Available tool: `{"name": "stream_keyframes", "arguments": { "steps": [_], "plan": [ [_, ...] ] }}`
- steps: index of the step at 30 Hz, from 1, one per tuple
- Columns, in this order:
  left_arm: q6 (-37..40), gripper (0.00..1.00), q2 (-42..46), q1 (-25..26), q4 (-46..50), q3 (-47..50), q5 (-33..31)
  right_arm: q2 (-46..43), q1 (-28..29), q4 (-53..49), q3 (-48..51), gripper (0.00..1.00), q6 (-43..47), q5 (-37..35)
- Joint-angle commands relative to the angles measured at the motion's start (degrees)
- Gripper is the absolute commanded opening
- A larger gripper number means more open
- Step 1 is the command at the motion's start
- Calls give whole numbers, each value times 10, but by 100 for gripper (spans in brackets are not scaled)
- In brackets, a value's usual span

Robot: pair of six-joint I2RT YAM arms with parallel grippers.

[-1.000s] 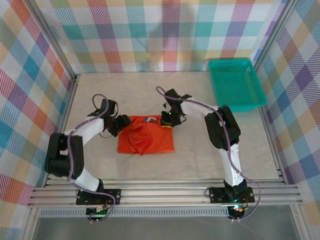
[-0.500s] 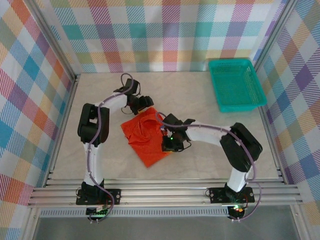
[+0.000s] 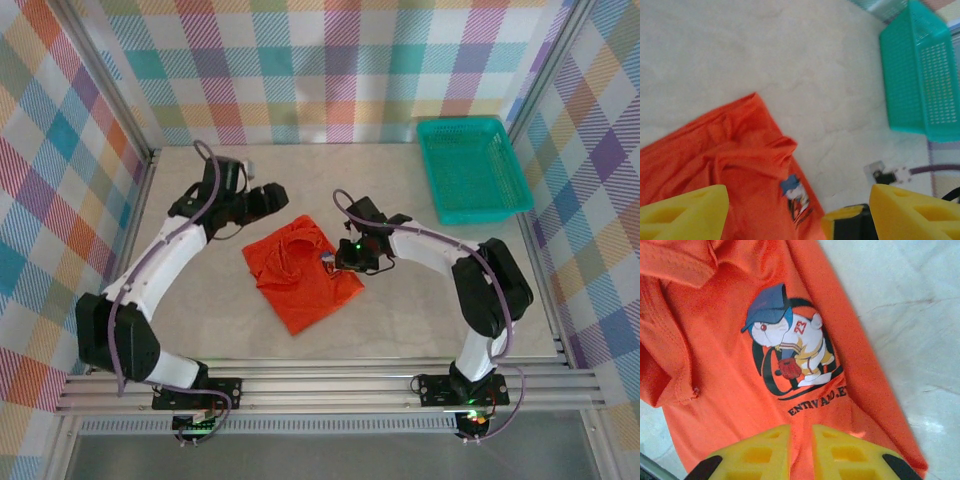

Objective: Fold the inside-out t-shirt

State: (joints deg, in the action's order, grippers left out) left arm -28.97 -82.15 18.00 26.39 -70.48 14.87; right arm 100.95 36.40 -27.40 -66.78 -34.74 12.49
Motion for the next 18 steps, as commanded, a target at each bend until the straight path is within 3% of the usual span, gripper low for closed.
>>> {"name": "stream_keyframes", "arguments": {
  "steps": [1,5,9,18],
  "plan": [
    [1,74,-40,-2,2,37,-68,-10,14,12,14,23,-14,36],
    [19,71,-100,-18,38,-3,-54,-37,41,6,45,26,-39,20],
    [-3,71,-69,-2,19,26,-32,-30,51,33,71,27,-53,20],
    [-114,71,67,120,-83,185,5,-12,36,58,102,23,-81,-13]
  ]
}}
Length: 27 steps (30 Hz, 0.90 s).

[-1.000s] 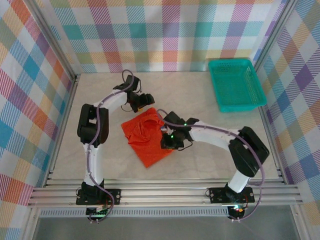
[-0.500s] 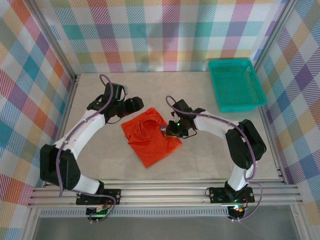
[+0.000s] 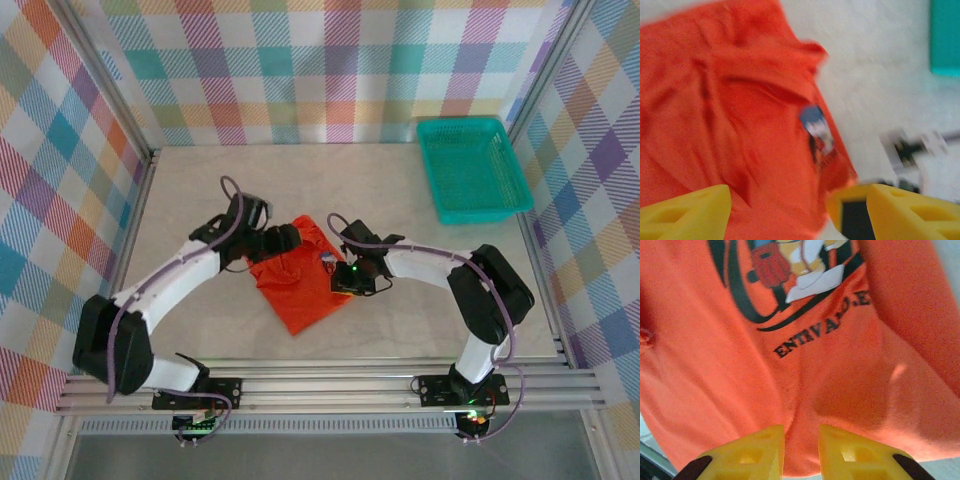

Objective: Fold the inside-out t-shirt

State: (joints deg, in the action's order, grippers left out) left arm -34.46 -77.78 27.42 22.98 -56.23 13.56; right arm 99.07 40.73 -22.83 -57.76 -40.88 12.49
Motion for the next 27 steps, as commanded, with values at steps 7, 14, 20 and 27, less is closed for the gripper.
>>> {"name": "stream_keyframes", "arguments": {
  "steps": [7,14,20,27],
  "plan": [
    [-149,71,2,89,-175,108,9,31,-15,16,16,20,-40,-20],
    [-146,71,-95,89,-196,94,-18,59,-19,13,24,19,-47,-23],
    [-58,71,-153,19,-77,8,-51,62,-24,14,35,18,-46,-19],
    [61,71,-218,-140,89,-163,-90,63,-25,13,39,19,-46,-12]
  ]
}}
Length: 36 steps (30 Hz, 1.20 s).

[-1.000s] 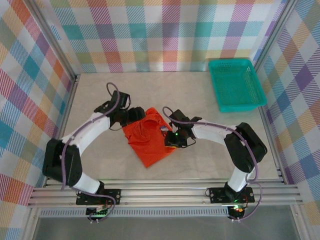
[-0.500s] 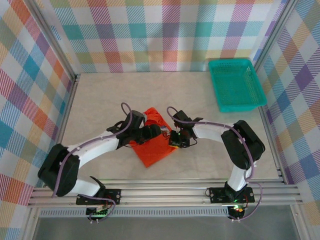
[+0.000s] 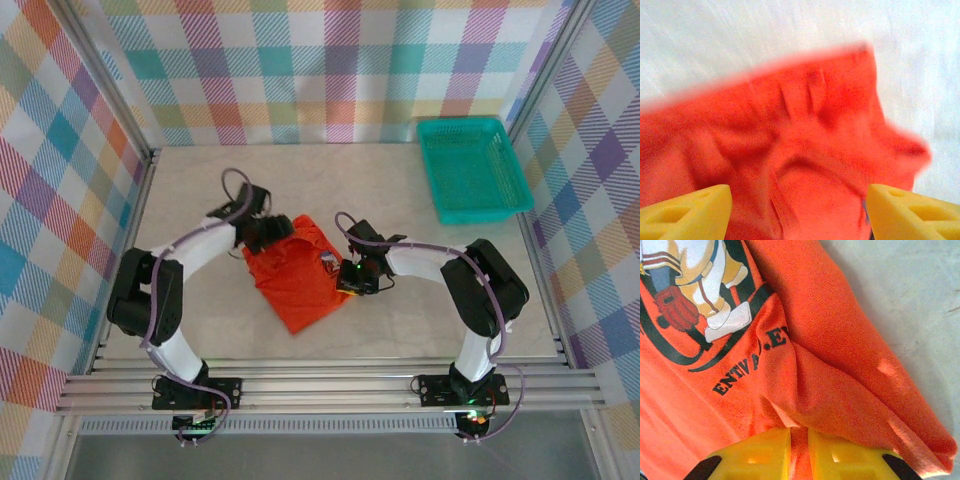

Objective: Fold the inside-out t-shirt

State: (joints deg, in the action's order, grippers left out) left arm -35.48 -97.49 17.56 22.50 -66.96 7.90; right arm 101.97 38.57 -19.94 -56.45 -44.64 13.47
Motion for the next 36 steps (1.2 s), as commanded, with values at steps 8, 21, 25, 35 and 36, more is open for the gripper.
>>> {"name": "stream_keyframes", "arguments": {
  "steps": [8,21,25,35,36],
  "plan": [
    [58,69,68,-29,127,-101,-103,13,-3,-42,-20,20,14,-9],
    [-151,73,202,156,-155,207,49,45,-5,-26,-32,18,8,-6],
    [-160,73,149,159,-184,218,57,54,-5,-23,-26,18,6,-8],
    [-63,72,23,91,-71,145,-24,53,-5,-22,-4,18,8,-10],
    [-48,72,18,74,-48,139,-28,53,-5,-21,0,18,8,-10]
  ]
}}
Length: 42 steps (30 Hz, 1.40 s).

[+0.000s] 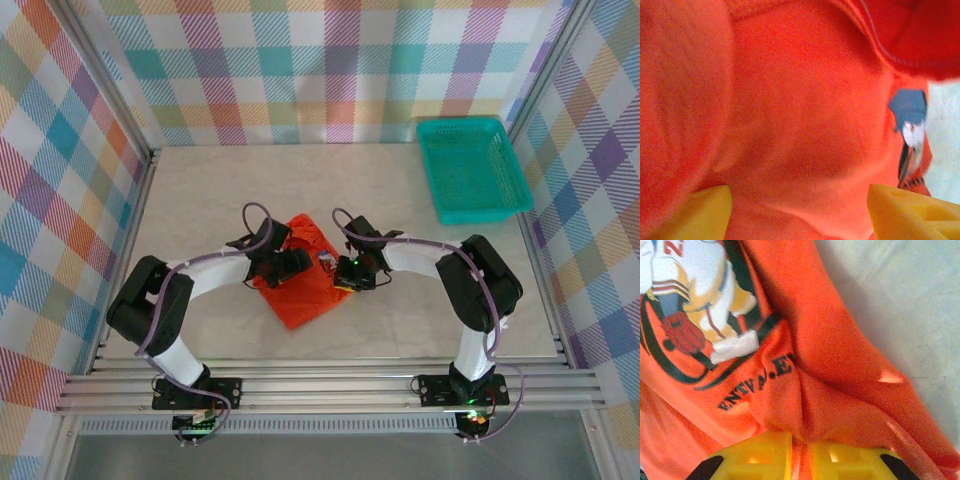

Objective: Fold the inside-out t-shirt

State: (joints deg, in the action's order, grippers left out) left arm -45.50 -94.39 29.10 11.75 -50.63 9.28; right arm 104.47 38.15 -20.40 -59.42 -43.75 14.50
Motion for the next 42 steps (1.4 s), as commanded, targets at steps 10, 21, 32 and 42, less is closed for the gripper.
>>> {"name": "stream_keyframes", "arguments": {
  "steps": [10,21,32,42],
  "plan": [
    [114,72,-73,-147,105,-145,19,49,-1,-10,52,15,4,-22],
    [166,71,-91,-169,215,-296,-41,-9,2,-70,-9,21,37,-13],
    [127,72,81,-153,202,-182,-8,87,2,-98,-239,29,84,21],
    [92,72,183,-154,187,-78,34,226,-1,-113,-417,29,95,11]
  ]
}}
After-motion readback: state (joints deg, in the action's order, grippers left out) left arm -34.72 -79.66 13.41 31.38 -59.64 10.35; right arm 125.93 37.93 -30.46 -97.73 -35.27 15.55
